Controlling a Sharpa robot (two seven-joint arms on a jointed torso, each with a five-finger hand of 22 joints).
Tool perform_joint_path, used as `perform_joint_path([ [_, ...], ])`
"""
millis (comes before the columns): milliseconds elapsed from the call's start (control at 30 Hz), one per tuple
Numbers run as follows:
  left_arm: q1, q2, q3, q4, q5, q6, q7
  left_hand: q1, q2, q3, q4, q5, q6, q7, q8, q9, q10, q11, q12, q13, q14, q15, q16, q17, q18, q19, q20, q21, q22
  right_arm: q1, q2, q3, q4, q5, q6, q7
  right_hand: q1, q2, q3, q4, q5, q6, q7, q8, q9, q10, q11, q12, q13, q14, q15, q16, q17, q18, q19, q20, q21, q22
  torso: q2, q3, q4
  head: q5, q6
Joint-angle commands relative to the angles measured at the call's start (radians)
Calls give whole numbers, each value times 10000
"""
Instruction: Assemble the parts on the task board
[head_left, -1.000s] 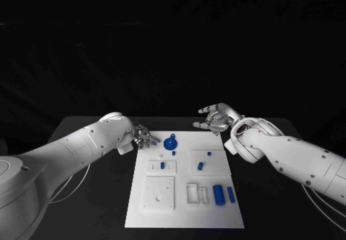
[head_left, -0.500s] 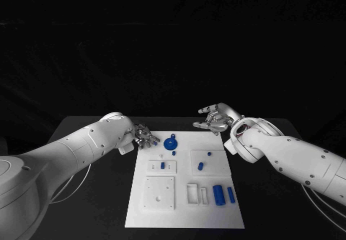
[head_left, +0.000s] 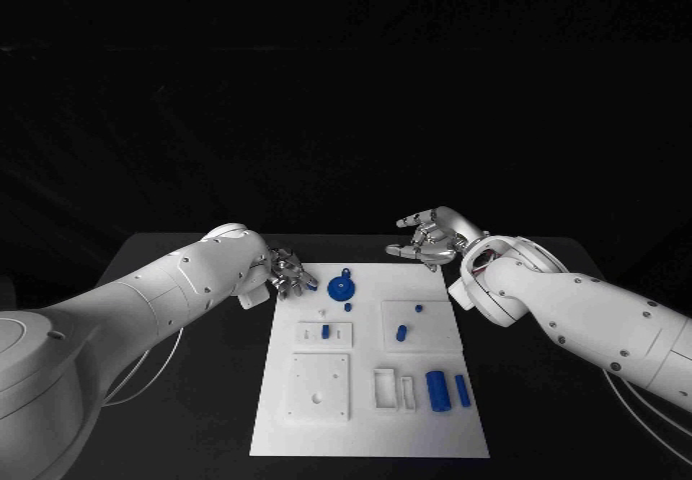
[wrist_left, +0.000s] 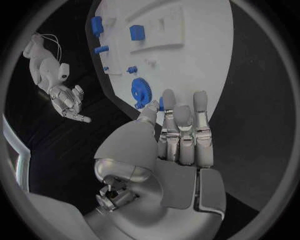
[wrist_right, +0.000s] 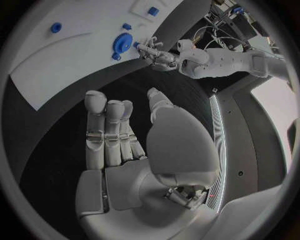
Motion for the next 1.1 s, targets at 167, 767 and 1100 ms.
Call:
perform_joint_path([
  [167, -25, 24, -12, 11, 28, 352, -257, 28, 207, 208, -350, 304, 33, -25, 24, 48, 96, 15, -108, -36, 42, -46, 79, 38, -47, -41, -25, 145, 189, 1, -4, 6, 25, -61, 49, 23, -49, 39, 11, -23, 31, 57, 7, 4, 9, 43, -7, 43, -5, 41, -56, 4, -2, 150, 127, 5, 22, 573, 2, 1, 2, 2, 10],
  [767, 259, -1087, 41, 1904, 1515, -704, -312, -778, -148, 1238, -1173, 2443, 586, -223, 230, 1318, 904, -182, -379, -73, 613, -267, 119, 243, 3, 215, -234, 715, 181, 1, -216, 6, 78, -23, 29, 20, -72, 40, 3, -24, 33, 62, 4, 2, 8, 44, -9, 42, -3, 42, -57, 3, -2, 150, 123, 4, 23, 572, -170, -79, 151, 9, -80],
  [1100, 525, -2336, 34, 4207, 1387, -2032, -752, -1209, -580, 1672, -1261, 3291, 1340, -413, -511, 2790, 1563, -306, -866, 64, 1076, -418, -238, 861, -34, 418, -382, 917, 158, -4, -260, 7, 11, -7, 38, 29, -72, 40, 3, -24, 33, 62, 4, 2, 8, 44, -9, 42, -3, 42, -57, 3, -2, 150, 123, 4, 23, 572, -405, -147, 269, -1, -286],
])
